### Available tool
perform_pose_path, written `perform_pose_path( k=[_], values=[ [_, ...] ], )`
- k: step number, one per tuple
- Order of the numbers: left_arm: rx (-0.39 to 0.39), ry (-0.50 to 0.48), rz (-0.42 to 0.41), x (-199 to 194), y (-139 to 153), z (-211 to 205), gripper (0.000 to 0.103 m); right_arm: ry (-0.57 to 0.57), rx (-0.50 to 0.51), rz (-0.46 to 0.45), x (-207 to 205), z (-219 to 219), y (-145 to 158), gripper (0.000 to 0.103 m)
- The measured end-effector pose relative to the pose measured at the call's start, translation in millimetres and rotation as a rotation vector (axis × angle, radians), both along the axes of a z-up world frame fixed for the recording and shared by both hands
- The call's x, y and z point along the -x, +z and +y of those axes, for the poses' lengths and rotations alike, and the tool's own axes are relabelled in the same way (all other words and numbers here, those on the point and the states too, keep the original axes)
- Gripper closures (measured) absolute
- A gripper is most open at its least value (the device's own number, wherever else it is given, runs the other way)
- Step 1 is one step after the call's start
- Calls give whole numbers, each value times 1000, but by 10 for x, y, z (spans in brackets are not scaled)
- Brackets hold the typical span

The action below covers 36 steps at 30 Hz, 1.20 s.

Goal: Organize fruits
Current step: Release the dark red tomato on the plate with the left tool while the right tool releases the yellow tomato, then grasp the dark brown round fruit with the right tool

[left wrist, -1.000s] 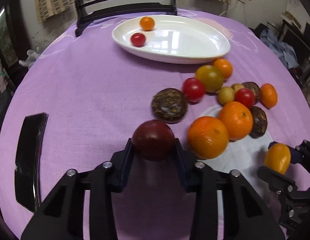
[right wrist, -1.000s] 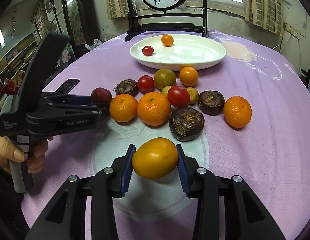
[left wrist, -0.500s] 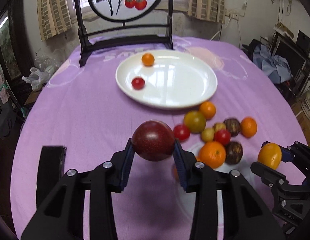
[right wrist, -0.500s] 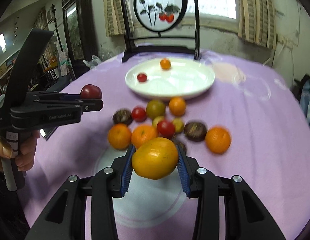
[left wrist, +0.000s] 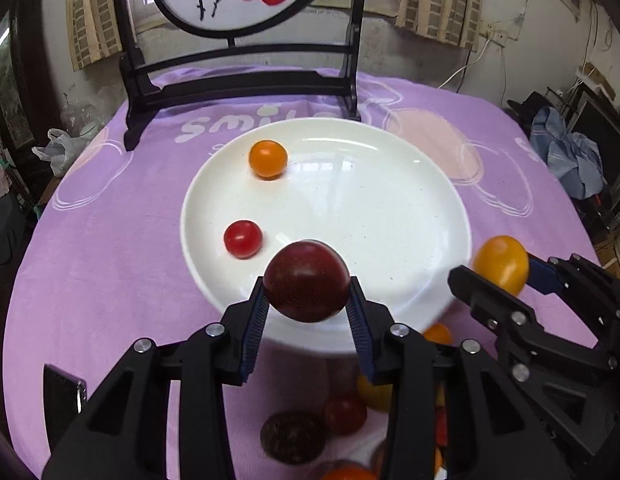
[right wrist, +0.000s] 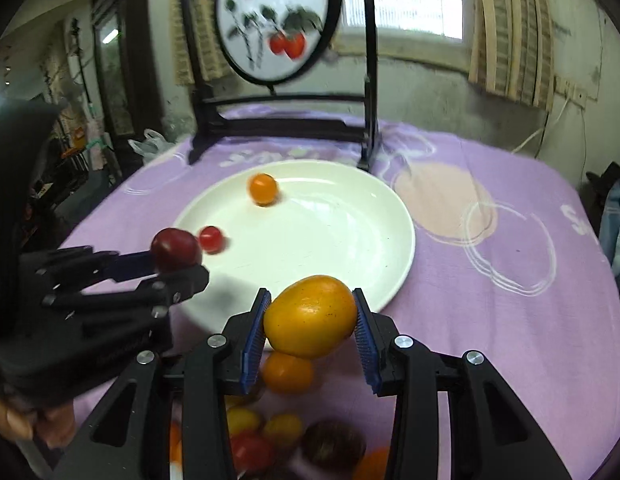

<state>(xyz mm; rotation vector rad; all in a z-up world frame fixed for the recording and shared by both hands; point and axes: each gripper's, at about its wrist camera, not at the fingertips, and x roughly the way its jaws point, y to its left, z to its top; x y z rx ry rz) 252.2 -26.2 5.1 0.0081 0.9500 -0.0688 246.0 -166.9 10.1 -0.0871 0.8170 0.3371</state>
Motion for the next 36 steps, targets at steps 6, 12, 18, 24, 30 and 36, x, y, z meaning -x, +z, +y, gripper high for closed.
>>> perform_pose_path(
  k=[6, 12, 18, 24, 30, 36],
  values=[
    [-16, 48, 42, -204, -200, 44, 52, 4, 5, 58, -163, 54, -184, 61],
    [18, 86, -17, -54, 16, 207, 26, -8, -41, 46, -3, -58, -72, 49],
    [-6, 67, -54, 261, 202, 239, 16, 13, -26, -7, 454, -146, 101, 43],
    [-13, 65, -106, 717, 331, 278, 9, 46, -10, -39, 1002, -261, 168, 39],
    [-52, 43, -126, 1096, 127, 250, 8, 86, 29, 28, 1428, -287, -84, 38],
    [-52, 43, -88, 1187, -49, 314, 8, 95, 100, 78, 1553, -156, -359, 38]
  ],
)
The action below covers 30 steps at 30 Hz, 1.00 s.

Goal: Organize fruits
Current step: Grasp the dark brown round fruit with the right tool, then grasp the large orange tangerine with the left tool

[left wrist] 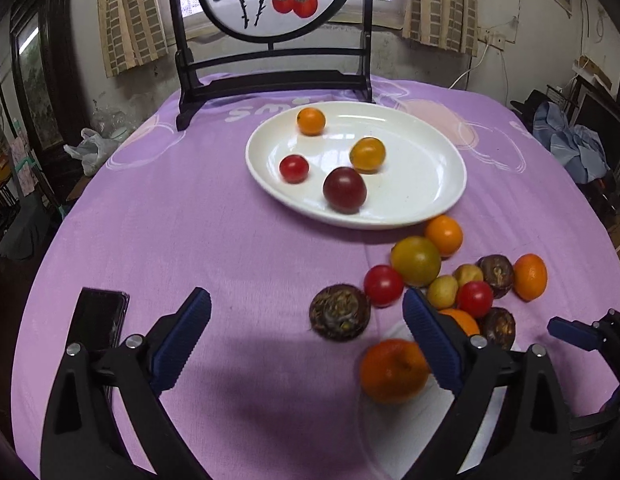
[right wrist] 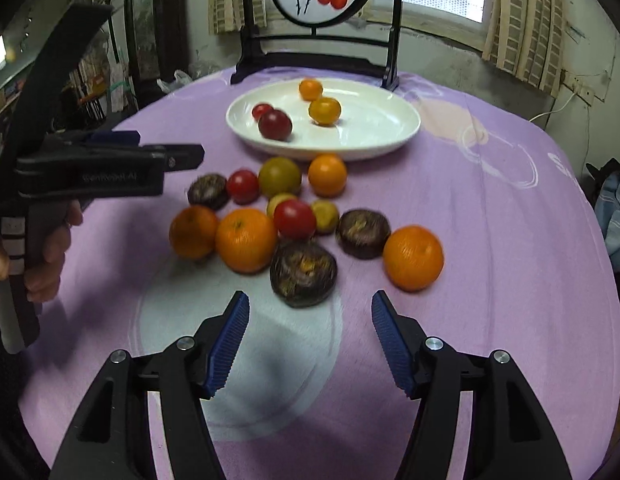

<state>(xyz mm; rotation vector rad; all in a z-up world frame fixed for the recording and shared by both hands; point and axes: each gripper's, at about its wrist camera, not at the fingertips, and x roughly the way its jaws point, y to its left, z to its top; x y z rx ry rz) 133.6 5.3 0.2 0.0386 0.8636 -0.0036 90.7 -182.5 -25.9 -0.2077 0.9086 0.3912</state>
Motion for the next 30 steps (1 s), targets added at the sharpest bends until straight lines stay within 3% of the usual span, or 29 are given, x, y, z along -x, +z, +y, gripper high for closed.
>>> perform_pose_path(
  k=[6, 9, 24, 30],
  values=[
    [23, 10, 16, 51, -21, 110, 8, -16, 35, 23, -161, 127, -133, 40],
    [25, 11, 26, 26, -49, 121, 8, -41, 39, 50, -243, 150, -197, 55],
    [33, -92, 58, 255, -78, -78, 8, -79, -71, 12, -145, -66, -105, 59],
    [-36, -136, 102, 368, -276, -260, 8, -90, -107, -4, -123, -179, -17, 59]
  ],
)
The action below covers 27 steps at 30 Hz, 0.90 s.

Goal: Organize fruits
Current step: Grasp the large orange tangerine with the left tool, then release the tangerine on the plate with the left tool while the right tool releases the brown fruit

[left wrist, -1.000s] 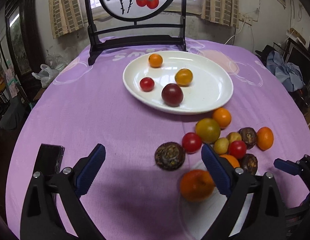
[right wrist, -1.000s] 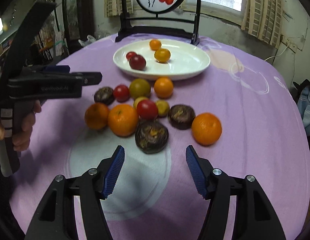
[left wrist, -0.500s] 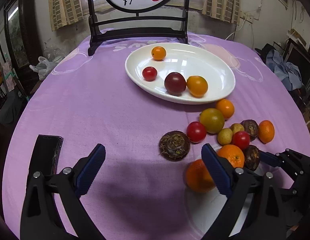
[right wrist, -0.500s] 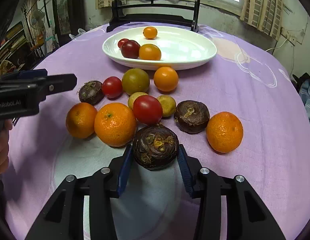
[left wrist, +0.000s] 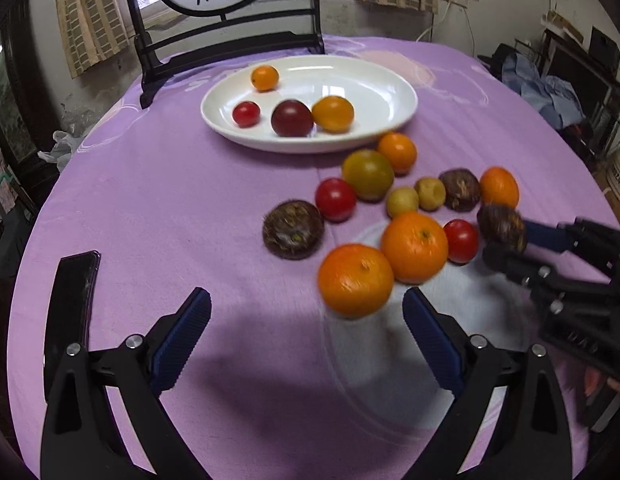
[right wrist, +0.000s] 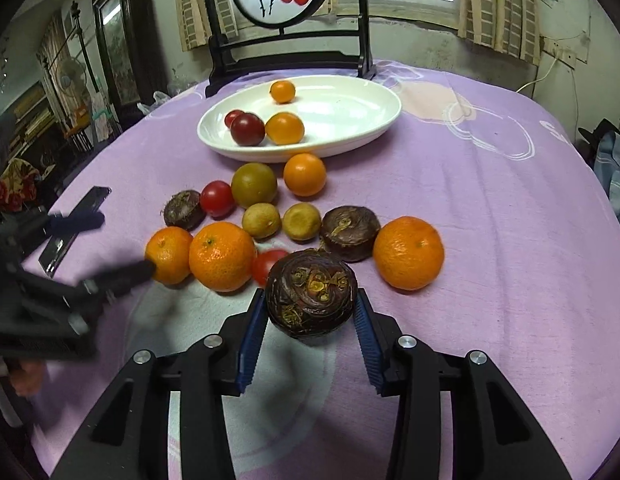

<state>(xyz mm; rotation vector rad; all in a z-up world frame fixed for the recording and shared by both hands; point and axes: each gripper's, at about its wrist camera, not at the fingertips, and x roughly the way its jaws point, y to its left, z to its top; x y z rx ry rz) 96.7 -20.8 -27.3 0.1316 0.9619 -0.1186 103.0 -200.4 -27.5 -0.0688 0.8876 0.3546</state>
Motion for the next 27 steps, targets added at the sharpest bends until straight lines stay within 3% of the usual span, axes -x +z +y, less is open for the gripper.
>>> perform_pose_path(
  k=[3, 5, 9, 12, 14, 16, 23, 27],
  values=[
    [-2, -1, 22, -16, -85, -36, 9, 1, -5, -13, 16, -14, 36, 59],
    [1, 5, 39, -59, -129, -45, 25, 1, -8, -17, 17, -21, 51, 59],
    [35, 7, 93, -183, -215, -78, 33, -1, -7, -17, 30, -34, 49, 59],
    [23, 9, 89, -252, -222, -142, 37, 0, -5, -16, 32, -37, 42, 59],
    [42, -3, 88, -276, -215, -161, 52, 1, -4, -14, 26, -40, 41, 59],
    [54, -20, 88, -272, -197, -191, 60, 1, 0, -14, 23, -43, 40, 59],
    [52, -32, 100, -144, -155, -129, 60, 3, 4, -38, 40, -31, 75, 59],
    [74, -26, 53, -38, 31, -12, 60, 5, -8, -58, 67, -22, 110, 59]
  ],
)
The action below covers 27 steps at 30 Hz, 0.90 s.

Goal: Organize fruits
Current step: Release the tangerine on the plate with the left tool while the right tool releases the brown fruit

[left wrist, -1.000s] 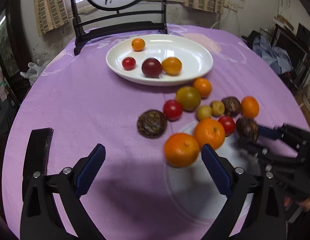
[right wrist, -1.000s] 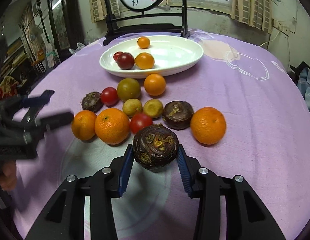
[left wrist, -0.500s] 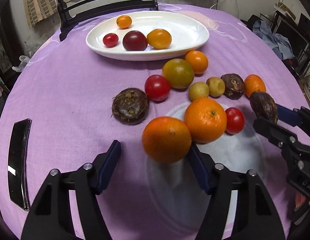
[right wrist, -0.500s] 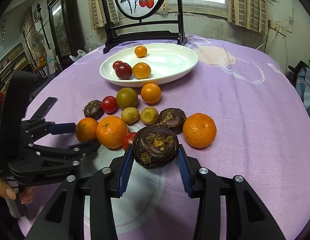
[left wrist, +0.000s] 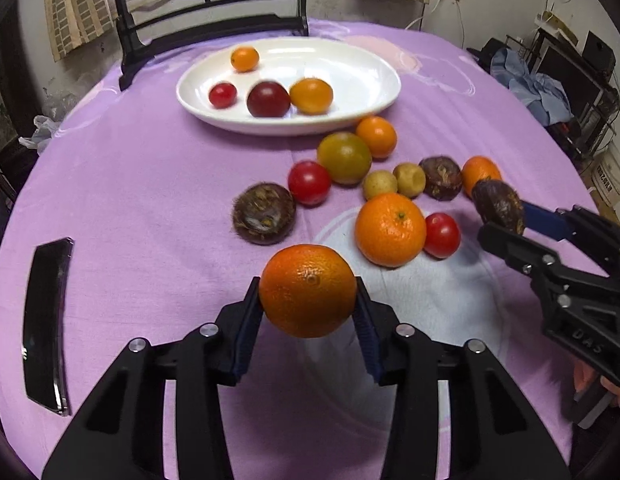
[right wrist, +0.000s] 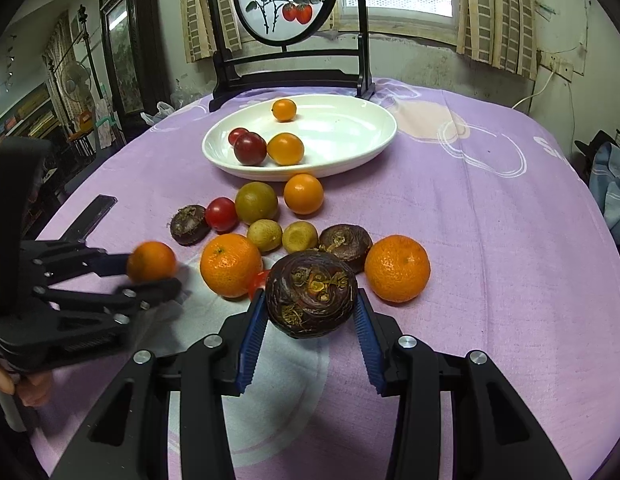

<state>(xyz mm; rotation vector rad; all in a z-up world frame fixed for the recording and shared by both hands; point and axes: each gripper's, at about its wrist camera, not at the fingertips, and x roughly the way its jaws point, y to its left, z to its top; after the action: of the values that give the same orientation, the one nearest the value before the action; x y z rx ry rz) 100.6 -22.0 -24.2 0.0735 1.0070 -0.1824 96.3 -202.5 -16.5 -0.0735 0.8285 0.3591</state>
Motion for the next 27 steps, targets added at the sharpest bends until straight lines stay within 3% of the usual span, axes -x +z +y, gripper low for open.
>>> perform_pose_path(
  k=[8, 13, 19, 27],
  values=[
    [7, -9, -114, -204, 520, 92, 60, 18, -70, -82, 11, 45, 340, 59],
    [37, 12, -149, -594, 702, 86, 60, 41, -31, -113, -359, 214, 585, 59],
    [19, 59, -115, -1287, 607, 30, 60, 55, 36, -108, -935, 422, 587, 59],
    [-7, 96, -39, -1965, 328, -29, 60, 53, 109, -27, -1627, 513, 231, 59]
  ],
)
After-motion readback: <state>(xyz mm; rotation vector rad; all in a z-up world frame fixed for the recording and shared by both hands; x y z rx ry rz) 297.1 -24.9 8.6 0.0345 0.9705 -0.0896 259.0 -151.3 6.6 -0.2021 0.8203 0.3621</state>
